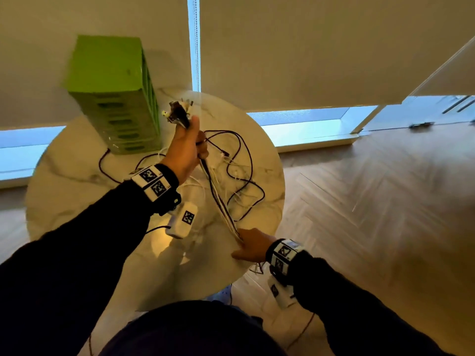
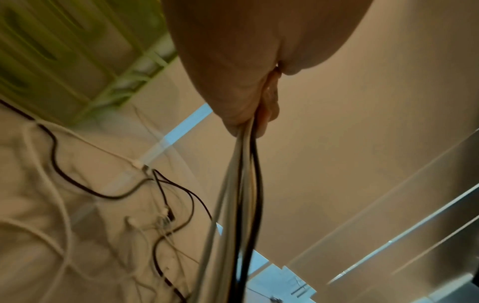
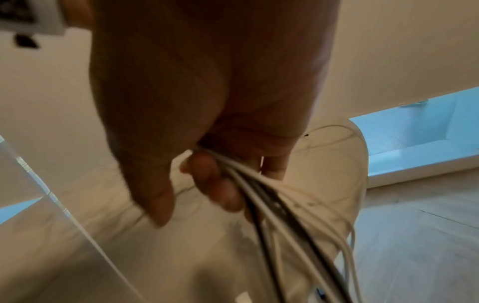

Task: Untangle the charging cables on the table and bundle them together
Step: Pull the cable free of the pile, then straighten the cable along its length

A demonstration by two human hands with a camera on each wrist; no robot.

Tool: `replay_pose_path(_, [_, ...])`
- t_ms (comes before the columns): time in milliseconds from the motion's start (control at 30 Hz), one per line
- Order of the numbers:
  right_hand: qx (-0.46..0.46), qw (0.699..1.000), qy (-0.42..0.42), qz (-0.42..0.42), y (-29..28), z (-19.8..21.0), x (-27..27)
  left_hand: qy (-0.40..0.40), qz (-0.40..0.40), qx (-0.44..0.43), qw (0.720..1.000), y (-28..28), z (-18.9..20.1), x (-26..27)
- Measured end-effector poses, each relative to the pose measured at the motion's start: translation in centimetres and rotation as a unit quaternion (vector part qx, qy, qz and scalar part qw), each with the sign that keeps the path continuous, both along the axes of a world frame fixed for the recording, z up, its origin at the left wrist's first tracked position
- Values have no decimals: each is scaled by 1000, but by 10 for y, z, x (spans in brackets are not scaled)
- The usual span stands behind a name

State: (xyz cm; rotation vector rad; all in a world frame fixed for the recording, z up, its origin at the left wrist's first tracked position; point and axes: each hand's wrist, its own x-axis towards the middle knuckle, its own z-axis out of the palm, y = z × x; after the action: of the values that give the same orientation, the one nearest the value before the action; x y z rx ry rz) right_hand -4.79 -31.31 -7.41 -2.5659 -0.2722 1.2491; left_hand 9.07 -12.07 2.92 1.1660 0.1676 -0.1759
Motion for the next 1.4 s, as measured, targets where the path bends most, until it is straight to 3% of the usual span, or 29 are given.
replay_pose_path(233, [-2,995,73,74,-10,54,55,3,49,0,999,52,-11,14])
replay_pose_path(367, [70,996,25,49,4,73,109,13,48,18,999,67,-20,25])
replay_pose_path(533, [121,990,-71,13,51,51,191,38,44,36,998,76,-43,37])
replay_pose_path(733, [108,990,-94,11,129,-15,253,95,79,24,992,104,-78,28])
replay_pose_path(900, [112,986,-125,-16,187,-52,264,130,109,26,985,128,-103,11])
replay_pose_path(1100, [140,984,-106,0,212,-70,257,156,109,29,981,137,-115,2])
replay_pose_path(1400, [347,933,-94,-34,178,10,188,205,94,-16,974,137,-114,-3])
